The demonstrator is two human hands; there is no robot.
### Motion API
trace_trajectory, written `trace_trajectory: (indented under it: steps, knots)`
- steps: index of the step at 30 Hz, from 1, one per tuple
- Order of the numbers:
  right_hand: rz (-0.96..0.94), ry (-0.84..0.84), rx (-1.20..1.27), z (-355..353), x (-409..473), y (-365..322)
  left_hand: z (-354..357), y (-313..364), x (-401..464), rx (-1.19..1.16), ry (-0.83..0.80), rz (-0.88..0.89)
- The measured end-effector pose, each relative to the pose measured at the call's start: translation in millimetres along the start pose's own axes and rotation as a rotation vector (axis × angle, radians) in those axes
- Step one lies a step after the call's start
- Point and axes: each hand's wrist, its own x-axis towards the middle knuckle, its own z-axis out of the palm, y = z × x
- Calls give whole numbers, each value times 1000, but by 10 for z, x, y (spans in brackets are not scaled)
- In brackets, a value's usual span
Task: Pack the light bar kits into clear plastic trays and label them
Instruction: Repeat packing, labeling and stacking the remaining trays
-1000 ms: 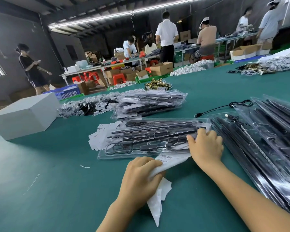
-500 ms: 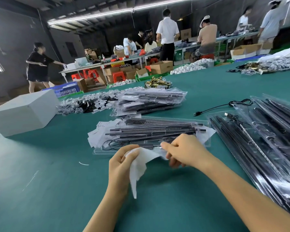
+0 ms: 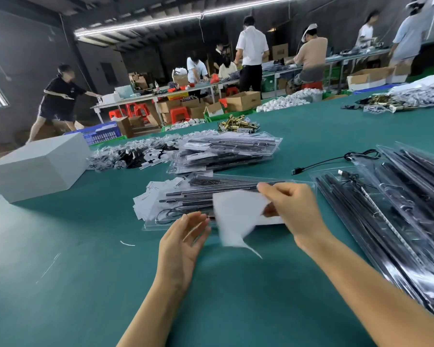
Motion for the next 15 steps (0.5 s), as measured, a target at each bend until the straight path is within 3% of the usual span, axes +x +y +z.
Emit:
trace_trajectory:
  steps: [7, 11, 15]
  knots:
    - [44, 5, 753, -203, 85, -242, -39, -25, 43, -8, 31, -93]
    - [61, 17, 1033, -312, 134, -321, -86, -2, 61, -45, 60, -125]
    - [-64, -90, 1258, -475, 105, -481, -97, 4, 62, -62, 61, -154]
